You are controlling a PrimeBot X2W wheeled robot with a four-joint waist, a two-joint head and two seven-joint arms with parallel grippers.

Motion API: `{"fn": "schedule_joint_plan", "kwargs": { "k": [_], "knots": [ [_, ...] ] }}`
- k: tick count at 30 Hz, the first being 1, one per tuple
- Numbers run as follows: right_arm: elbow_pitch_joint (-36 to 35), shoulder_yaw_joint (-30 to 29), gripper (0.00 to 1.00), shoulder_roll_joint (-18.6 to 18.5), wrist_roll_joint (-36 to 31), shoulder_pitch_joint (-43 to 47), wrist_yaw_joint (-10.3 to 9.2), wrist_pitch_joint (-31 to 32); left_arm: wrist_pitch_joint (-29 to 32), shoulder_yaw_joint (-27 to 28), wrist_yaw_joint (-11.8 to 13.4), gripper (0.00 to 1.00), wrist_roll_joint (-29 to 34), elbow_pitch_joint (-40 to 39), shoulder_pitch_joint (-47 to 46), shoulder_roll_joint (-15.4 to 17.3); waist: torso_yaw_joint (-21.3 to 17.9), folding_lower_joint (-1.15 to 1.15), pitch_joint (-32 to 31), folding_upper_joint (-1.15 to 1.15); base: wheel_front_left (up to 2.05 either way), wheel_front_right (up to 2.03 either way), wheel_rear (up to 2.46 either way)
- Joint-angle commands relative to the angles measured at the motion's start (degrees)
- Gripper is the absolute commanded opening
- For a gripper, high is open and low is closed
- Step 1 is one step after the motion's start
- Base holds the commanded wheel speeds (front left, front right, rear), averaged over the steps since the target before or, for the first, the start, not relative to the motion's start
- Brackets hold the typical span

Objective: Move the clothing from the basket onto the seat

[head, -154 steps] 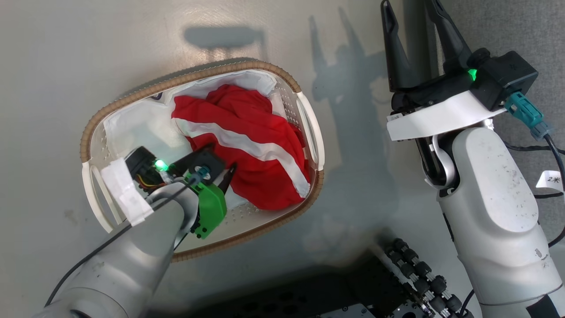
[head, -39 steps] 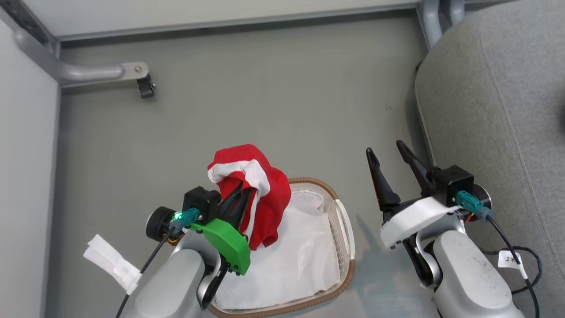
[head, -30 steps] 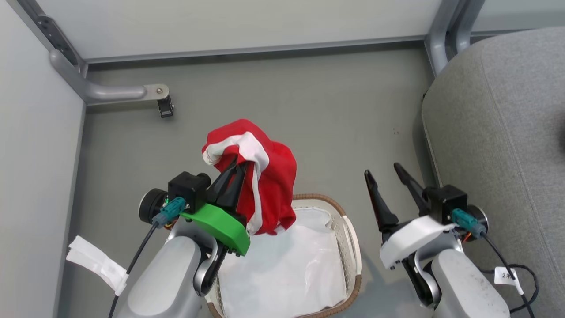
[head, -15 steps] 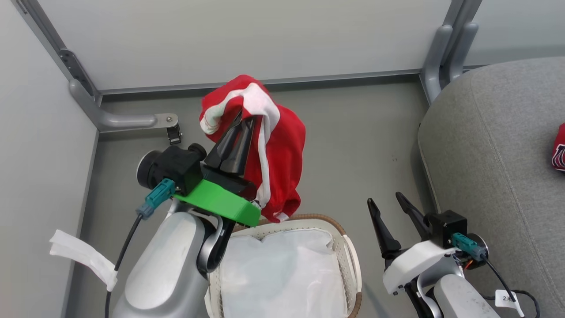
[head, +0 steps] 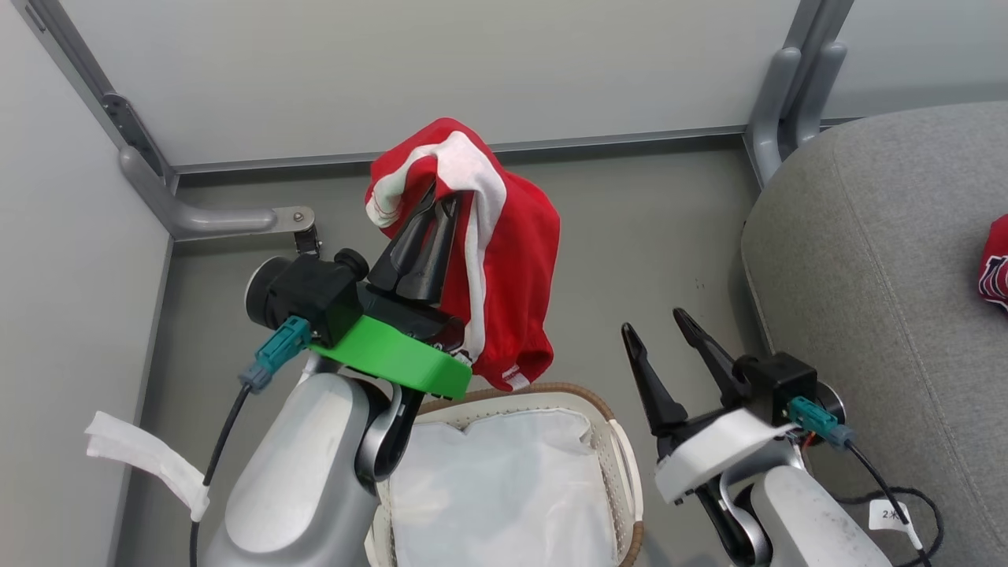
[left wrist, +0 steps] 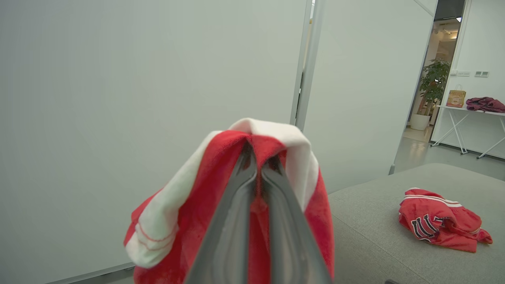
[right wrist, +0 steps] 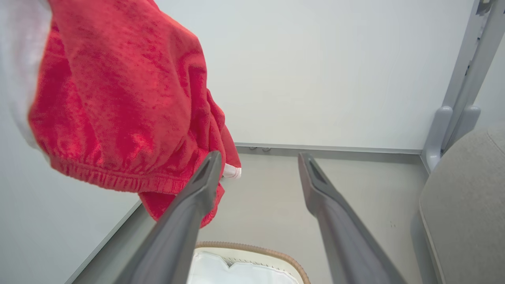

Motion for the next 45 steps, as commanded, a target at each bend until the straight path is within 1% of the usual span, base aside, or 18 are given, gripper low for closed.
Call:
{"fn": "schedule_joint_plan", "kwargs": {
  "k": [1,5,10,17,22,27,35,44,45],
  "knots": [
    [-1.42,1.17,1.00,-0.25,-0.21,-1.75,-0.07,-0.09,-0.04,0.02,-0.01,0.00,0.75,-0.35,0.34,-0.01,0.06,0.00,0.14,0.00,0.00,0.00,0.00],
    [-4.54,6.09,1.00,-0.26,-0.82,-6.32,-0.08,-0.09,-0.04,-0.51,-0.01,0.00,0.08,-0.66,0.53,-0.09,0.12,0.00,0.63,0.00,0.00,0.00,0.00],
    [-4.26,11.74,1.00,-0.22,-1.75,-13.91,-0.08,-0.09,-0.04,-1.61,-0.01,0.00,-0.55,-0.70,0.58,-0.12,0.64,0.00,1.14,0.00,0.00,0.00,0.00],
    [-0.18,16.13,1.00,-0.67,-0.27,-20.62,-0.08,-0.09,-0.04,-3.46,-0.01,0.00,-1.21,-0.95,0.38,-0.16,1.99,0.00,1.27,0.00,0.00,0.00,0.00],
    [5.15,19.08,1.00,-1.08,1.15,-22.60,-0.08,-0.08,-0.04,-4.30,-0.01,0.00,-1.85,-1.46,0.52,-0.16,2.84,0.00,1.27,0.00,0.00,0.00,0.00],
    [8.91,19.87,1.00,-0.90,2.04,-23.83,-0.08,-0.09,-0.04,-6.10,-0.01,0.00,-3.04,-2.39,0.69,-0.17,3.44,0.00,1.40,0.00,0.00,0.00,0.00],
    [13.57,20.88,1.00,-0.48,1.60,-25.13,-0.08,-0.09,-0.04,-8.85,-0.01,0.00,-4.02,-3.55,0.17,-0.17,4.40,0.00,1.85,0.00,0.00,0.00,0.00],
    [15.64,20.99,1.00,-0.22,1.80,-24.48,-0.08,-0.09,-0.04,-9.91,-0.01,0.00,-4.42,-3.78,-0.37,-0.18,5.51,0.00,2.12,0.00,0.00,0.00,0.00],
    [15.71,20.99,0.96,-0.25,1.73,-24.40,-0.08,-0.09,-0.04,-9.82,-0.01,0.00,-4.44,-3.68,-0.34,-0.18,5.55,0.00,2.16,0.00,0.00,0.00,0.00]
  ]
}}
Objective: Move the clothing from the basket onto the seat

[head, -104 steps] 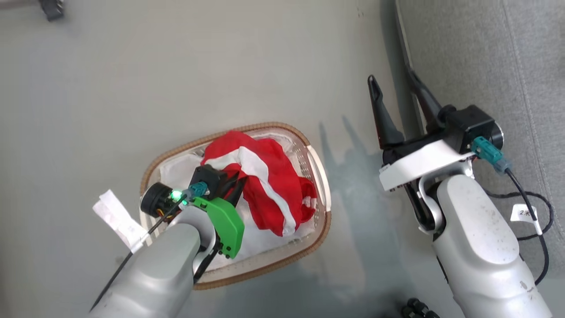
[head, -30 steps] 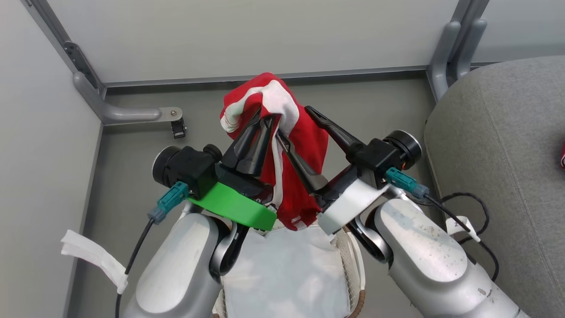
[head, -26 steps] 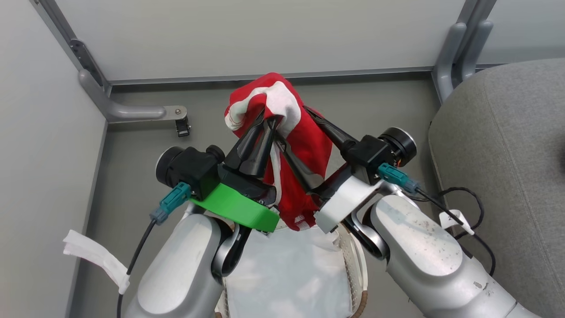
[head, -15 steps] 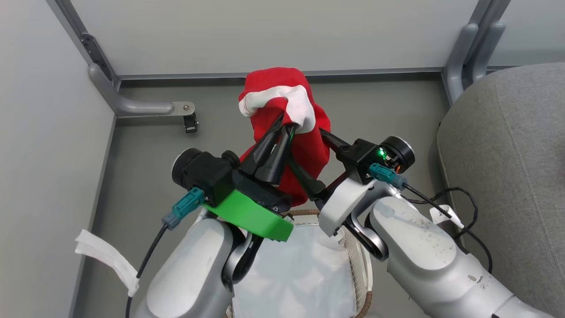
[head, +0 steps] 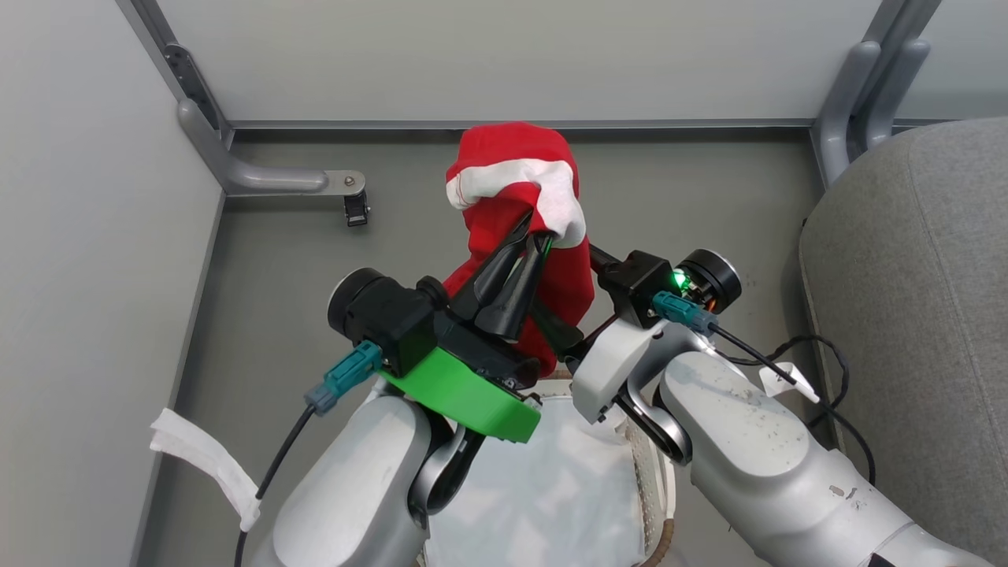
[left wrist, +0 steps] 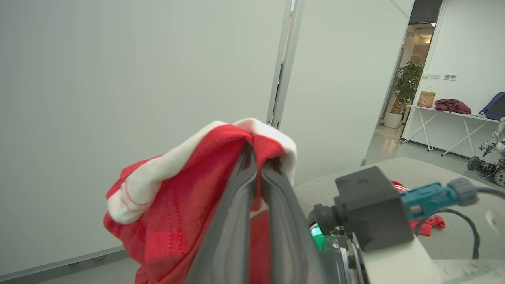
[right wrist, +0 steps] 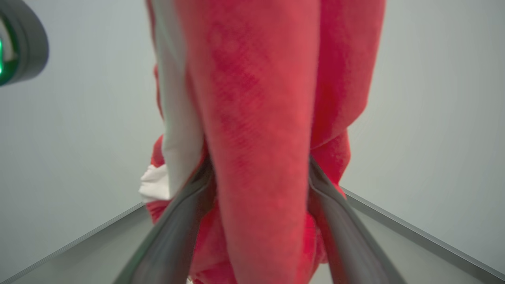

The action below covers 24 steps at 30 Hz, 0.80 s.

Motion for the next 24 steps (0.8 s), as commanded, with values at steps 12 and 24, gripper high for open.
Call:
{"fn": "schedule_joint_plan", "kwargs": {
  "k": [12,24],
  "knots": [
    [-2.26,-0.40,0.00,-0.16,0.83,1.16,-0.08,-0.09,-0.04,1.03,-0.01,0.00,0.57,-0.10,-0.50,0.03,-0.43,0.00,0.97,0.00,0.00,0.00,0.00],
    [-3.49,-3.53,0.00,-0.17,1.01,2.66,-0.08,-0.09,-0.03,3.71,-0.01,1.00,2.41,-0.19,1.12,0.05,-2.10,0.00,1.61,0.00,0.00,0.00,0.00]
  ]
}}
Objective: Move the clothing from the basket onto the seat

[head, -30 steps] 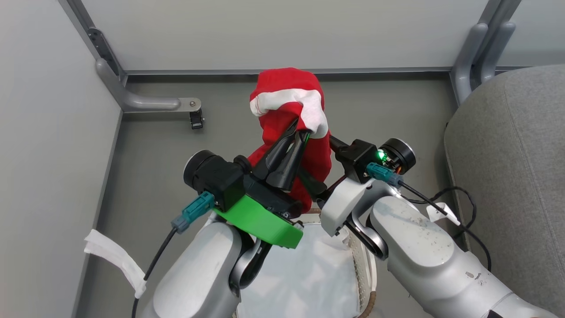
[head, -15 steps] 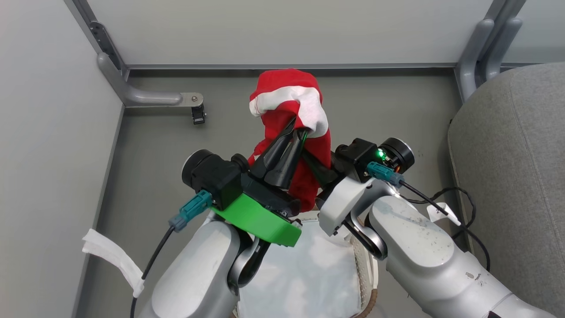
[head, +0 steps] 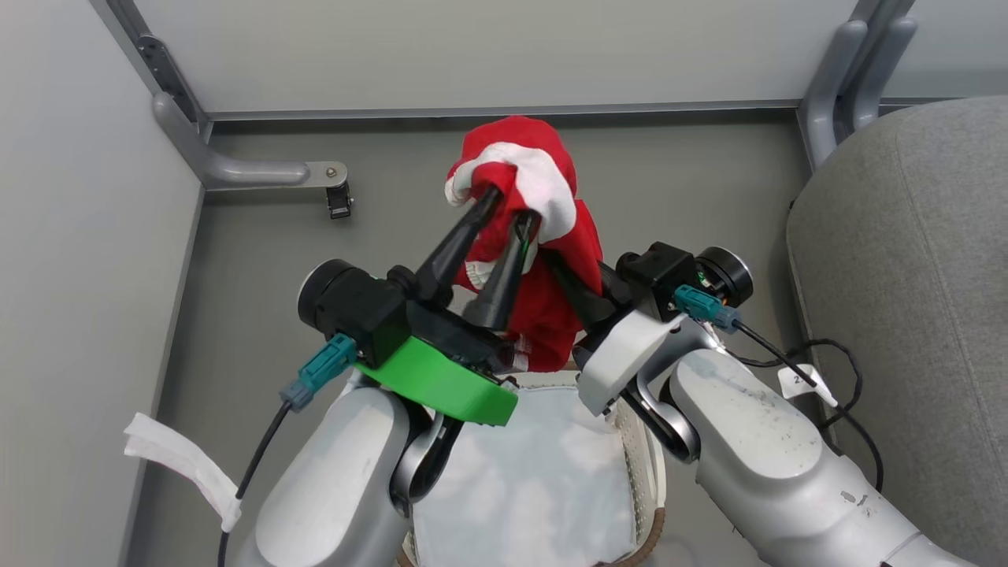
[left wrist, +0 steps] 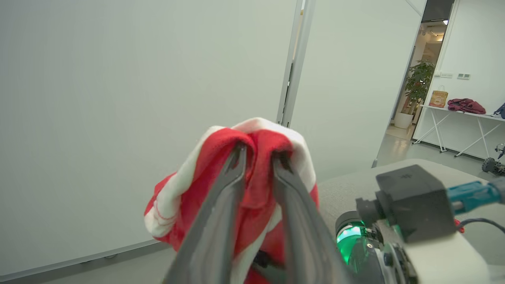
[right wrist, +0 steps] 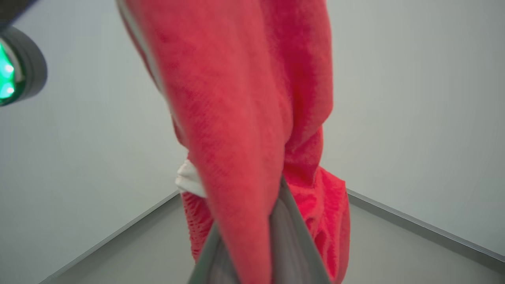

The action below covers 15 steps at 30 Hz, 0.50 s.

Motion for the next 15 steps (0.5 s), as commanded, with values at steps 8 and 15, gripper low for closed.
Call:
{"fn": "schedule_joint_plan", "kwargs": {
  "k": [8,15],
  "knots": [
    [-1.02,-3.77,0.00,-0.24,0.50,3.58,-0.08,-0.09,0.00,1.52,-0.01,1.00,2.72,2.81,3.09,0.11,-7.47,0.00,-0.57,0.00,0.00,0.00,0.00],
    [-1.80,-7.44,0.00,-0.67,-0.16,7.12,-0.08,-0.09,0.00,2.53,-0.01,1.00,3.75,3.71,5.45,0.80,-17.61,0.00,-0.26,0.00,0.00,0.00,0.00]
  ]
}}
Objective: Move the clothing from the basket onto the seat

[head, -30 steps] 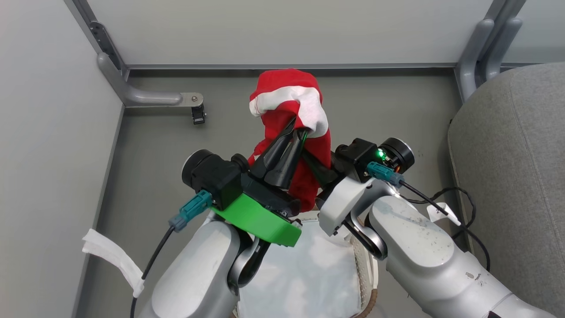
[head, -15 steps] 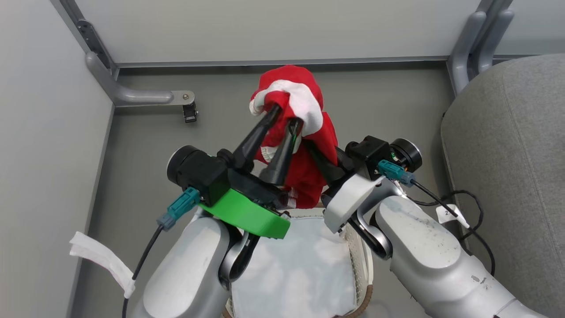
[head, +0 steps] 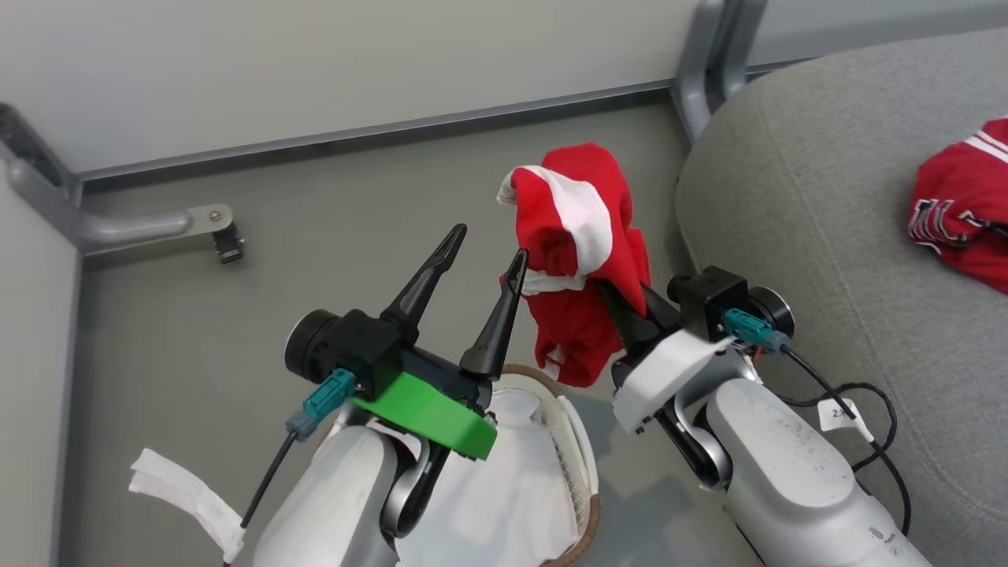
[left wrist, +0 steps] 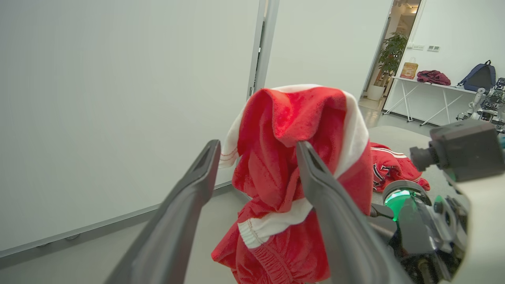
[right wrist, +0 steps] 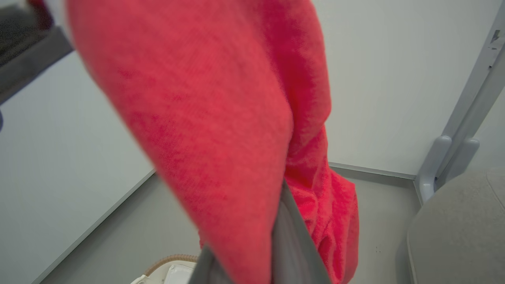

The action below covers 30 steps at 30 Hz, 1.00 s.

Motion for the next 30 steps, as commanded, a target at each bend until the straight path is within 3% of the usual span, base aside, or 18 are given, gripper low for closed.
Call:
{"fn": "schedule_joint_plan", "kwargs": {
  "k": [1,8,16,23,30],
  "knots": [
    [-0.40,-0.61,0.00,-0.61,-0.43,1.39,-0.08,-0.09,0.03,0.33,-0.01,1.00,0.38,0.16,1.08,0.75,-8.03,0.00,0.06,0.00,0.00,0.00,0.00],
    [-2.32,-3.53,0.00,-1.86,-0.14,5.73,-0.08,-0.09,0.03,0.07,-0.01,1.00,1.25,0.67,3.04,1.08,-16.80,0.00,0.06,0.00,0.00,0.00,0.00],
    [-4.86,-6.22,0.00,-1.92,-0.44,9.58,-0.08,-0.10,0.02,-1.44,-0.01,1.00,0.97,0.60,3.96,1.54,-23.72,0.00,1.21,0.00,0.00,0.00,0.00],
    [-6.81,-9.01,0.00,-2.86,-1.73,10.77,-0.07,-0.10,0.03,-4.13,-0.01,1.00,0.35,0.90,2.24,2.05,-25.06,0.00,3.21,0.00,0.00,0.00,0.00],
    [-4.88,-9.01,0.00,-7.52,-3.40,1.90,-0.08,-0.10,0.03,-4.35,-0.01,1.00,-0.81,2.11,1.43,3.53,-24.95,0.00,5.52,0.00,0.00,0.00,0.00]
  ]
}}
